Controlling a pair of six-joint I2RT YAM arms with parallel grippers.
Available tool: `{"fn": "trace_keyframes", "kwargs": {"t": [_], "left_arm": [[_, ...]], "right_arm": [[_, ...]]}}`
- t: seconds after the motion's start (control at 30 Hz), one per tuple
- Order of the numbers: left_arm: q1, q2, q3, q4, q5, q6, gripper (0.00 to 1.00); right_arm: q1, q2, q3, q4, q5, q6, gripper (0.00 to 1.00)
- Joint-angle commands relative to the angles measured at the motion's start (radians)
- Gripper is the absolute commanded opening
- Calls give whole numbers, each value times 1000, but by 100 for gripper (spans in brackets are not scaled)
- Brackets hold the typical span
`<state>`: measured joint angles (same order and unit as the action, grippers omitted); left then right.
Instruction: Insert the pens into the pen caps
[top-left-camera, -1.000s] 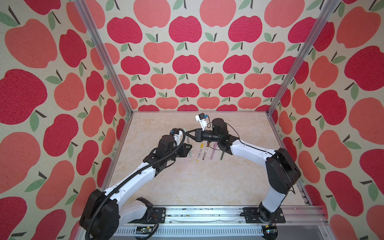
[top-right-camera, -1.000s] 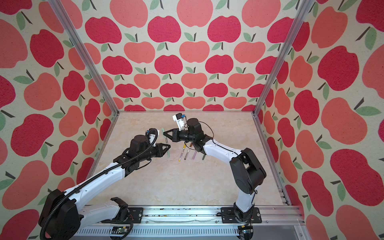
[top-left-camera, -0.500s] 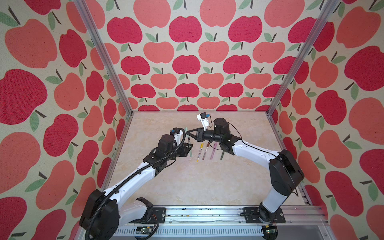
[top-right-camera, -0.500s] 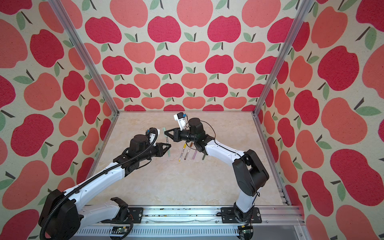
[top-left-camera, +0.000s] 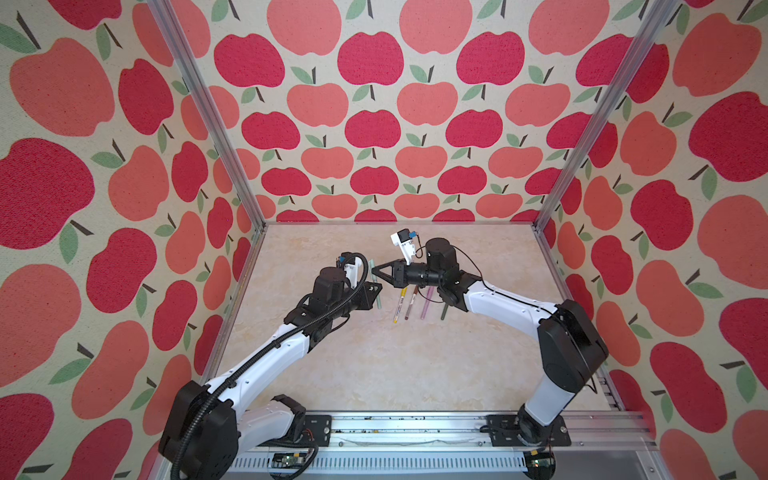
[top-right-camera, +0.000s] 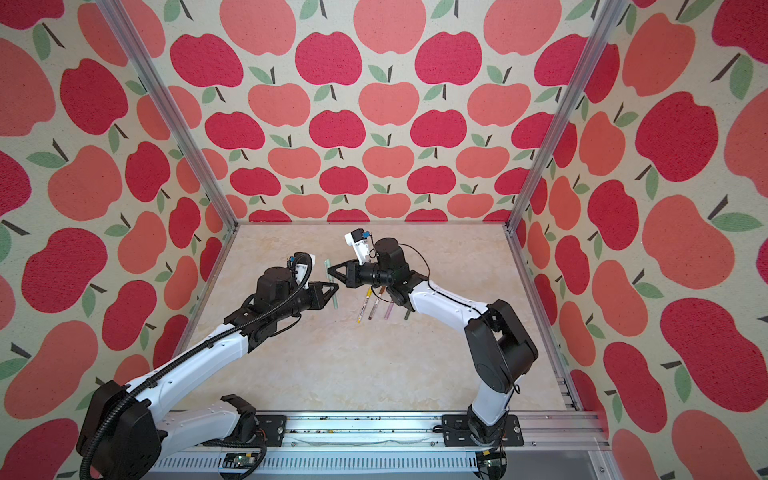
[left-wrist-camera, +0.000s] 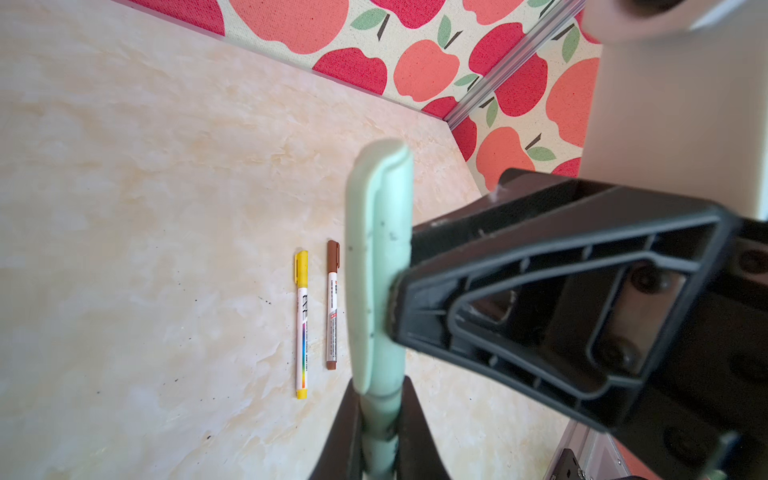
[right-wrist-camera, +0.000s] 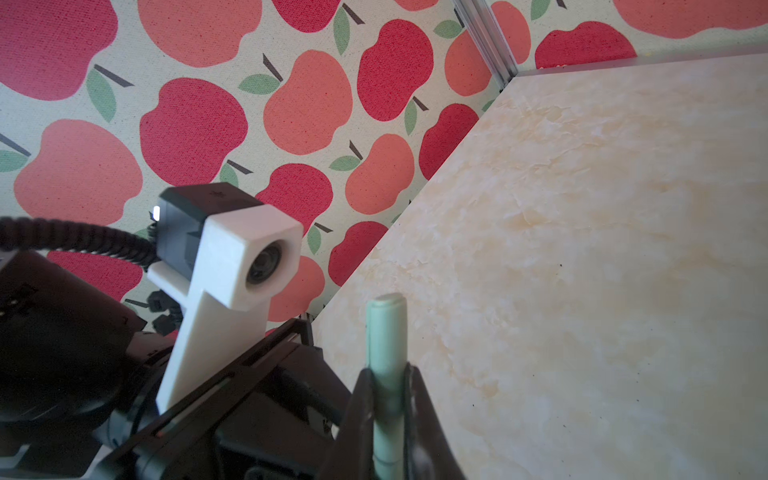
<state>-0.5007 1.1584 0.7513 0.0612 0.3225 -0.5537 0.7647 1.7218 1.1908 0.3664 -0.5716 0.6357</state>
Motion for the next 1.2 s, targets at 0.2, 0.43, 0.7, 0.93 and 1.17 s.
{"fn": "trace_keyframes", "kwargs": {"t": [0.2, 0.43, 0.7, 0.93, 1.17], "left_arm": [[18, -29, 49, 99, -64, 27, 0], [17, -1, 72, 51, 5, 84, 0], [16, 30, 94, -93, 169, 211, 0], [2, 30, 116, -211, 259, 321, 0], [-46, 26, 138, -290, 277, 415, 0]], "right_arm": [[8, -22, -42, -74, -65, 3, 10], [-9, -53, -54, -69, -82, 16, 29], [-73, -154, -70, -142, -151, -39, 50], [-82, -224, -44, -299, -151, -160, 56], [-84, -224, 8, -415, -93, -237, 58]]}}
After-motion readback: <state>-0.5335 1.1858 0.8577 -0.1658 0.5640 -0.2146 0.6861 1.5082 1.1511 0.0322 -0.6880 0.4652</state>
